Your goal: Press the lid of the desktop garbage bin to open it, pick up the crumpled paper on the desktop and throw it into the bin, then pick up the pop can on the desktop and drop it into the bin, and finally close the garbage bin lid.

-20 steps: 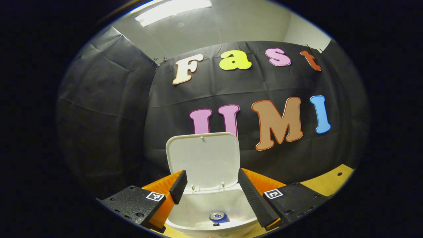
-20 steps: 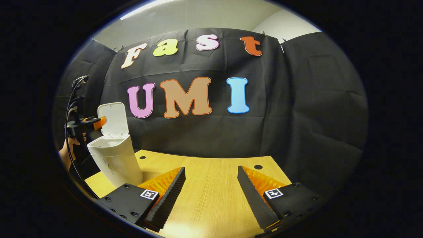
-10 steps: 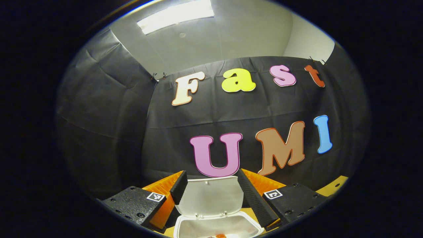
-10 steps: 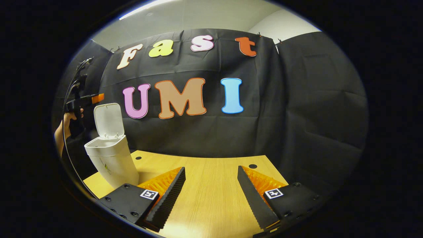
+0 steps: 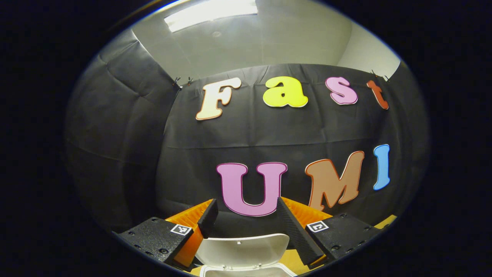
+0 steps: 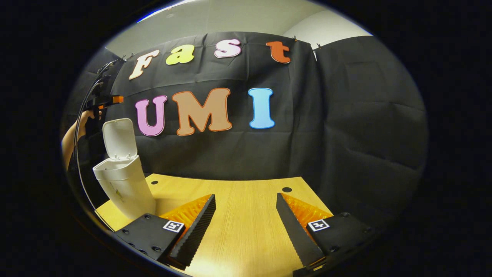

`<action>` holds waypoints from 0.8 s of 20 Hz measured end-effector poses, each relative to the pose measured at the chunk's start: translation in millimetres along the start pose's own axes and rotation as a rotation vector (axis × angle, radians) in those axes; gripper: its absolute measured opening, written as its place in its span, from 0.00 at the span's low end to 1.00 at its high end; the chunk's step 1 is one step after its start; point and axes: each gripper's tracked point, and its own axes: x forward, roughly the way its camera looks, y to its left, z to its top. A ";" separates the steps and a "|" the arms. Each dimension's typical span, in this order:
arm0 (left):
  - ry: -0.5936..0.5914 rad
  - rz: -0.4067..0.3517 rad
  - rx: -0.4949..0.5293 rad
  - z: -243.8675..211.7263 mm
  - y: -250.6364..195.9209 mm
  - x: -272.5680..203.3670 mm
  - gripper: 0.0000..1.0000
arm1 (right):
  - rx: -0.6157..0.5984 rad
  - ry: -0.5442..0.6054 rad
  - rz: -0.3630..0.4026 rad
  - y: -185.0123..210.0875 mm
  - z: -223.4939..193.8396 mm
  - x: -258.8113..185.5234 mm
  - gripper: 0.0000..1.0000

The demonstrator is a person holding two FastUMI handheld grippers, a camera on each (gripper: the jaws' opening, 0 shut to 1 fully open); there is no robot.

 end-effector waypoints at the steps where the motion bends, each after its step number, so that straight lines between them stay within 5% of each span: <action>1: 0.028 0.004 -0.004 -8.4 0.3 5.4 0.93 | 0.001 0.001 -0.005 -1.6 -1.2 -1.6 1.00; 8: 0.255 0.006 0.016 -85.4 -4.4 27.9 0.93 | -0.014 0.013 -0.033 -7.1 -7.4 -1.5 1.00; 16: 0.299 0.000 -0.018 -84.3 -8.8 -5.0 0.93 | -0.005 0.010 -0.013 -7.3 -10.2 1.9 1.00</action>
